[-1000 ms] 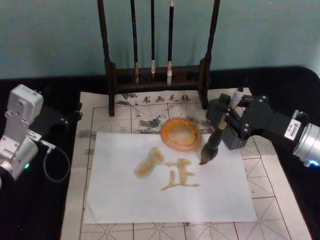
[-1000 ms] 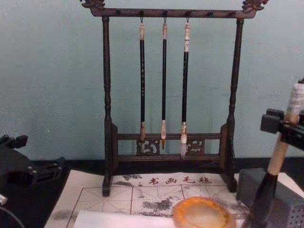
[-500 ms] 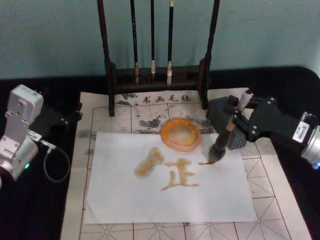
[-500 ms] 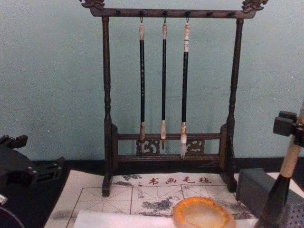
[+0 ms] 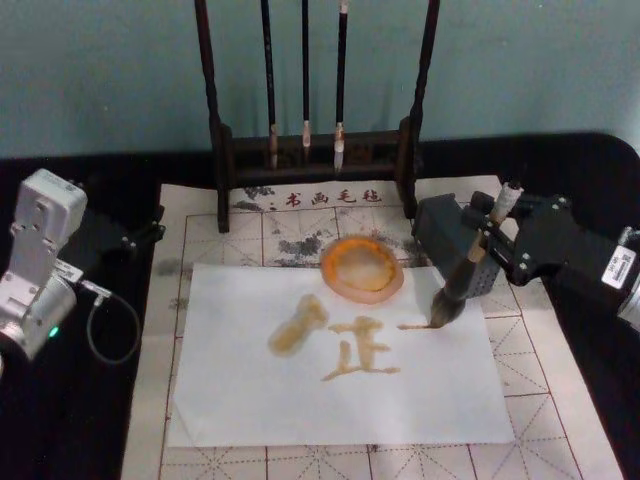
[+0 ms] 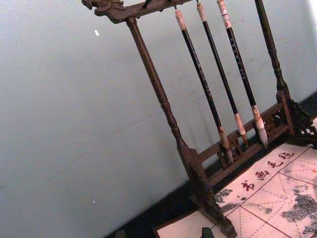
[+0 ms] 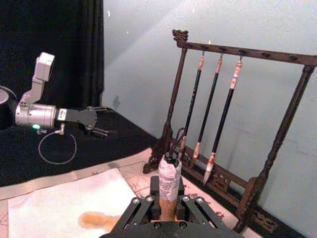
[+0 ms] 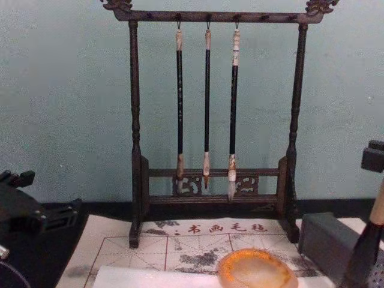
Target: Pick up the brush from the inkstone, write on the paper, then place the brush back to its original position.
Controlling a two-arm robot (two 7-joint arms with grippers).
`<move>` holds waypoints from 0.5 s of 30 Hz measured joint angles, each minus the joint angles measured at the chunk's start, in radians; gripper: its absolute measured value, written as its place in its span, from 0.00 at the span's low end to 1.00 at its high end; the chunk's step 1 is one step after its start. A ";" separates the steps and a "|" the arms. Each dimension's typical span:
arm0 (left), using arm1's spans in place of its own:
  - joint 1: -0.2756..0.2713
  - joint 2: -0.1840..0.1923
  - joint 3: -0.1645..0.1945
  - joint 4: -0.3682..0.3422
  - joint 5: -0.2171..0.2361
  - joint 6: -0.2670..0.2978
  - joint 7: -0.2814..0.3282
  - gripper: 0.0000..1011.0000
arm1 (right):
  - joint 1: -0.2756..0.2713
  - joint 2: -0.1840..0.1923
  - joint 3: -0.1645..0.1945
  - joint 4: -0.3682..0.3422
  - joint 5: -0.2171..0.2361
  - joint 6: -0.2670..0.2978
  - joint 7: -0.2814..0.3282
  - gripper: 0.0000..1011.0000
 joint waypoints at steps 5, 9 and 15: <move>0.000 0.000 0.000 0.000 0.000 0.000 0.000 0.99 | -0.010 0.003 0.012 -0.005 0.001 -0.002 -0.002 0.18; 0.000 0.000 0.000 0.000 0.000 0.000 0.000 0.99 | -0.015 0.003 0.018 -0.009 0.001 -0.003 -0.003 0.18; 0.000 0.000 0.000 0.000 0.000 0.000 0.000 0.99 | -0.017 0.000 0.023 -0.013 0.006 -0.003 -0.001 0.18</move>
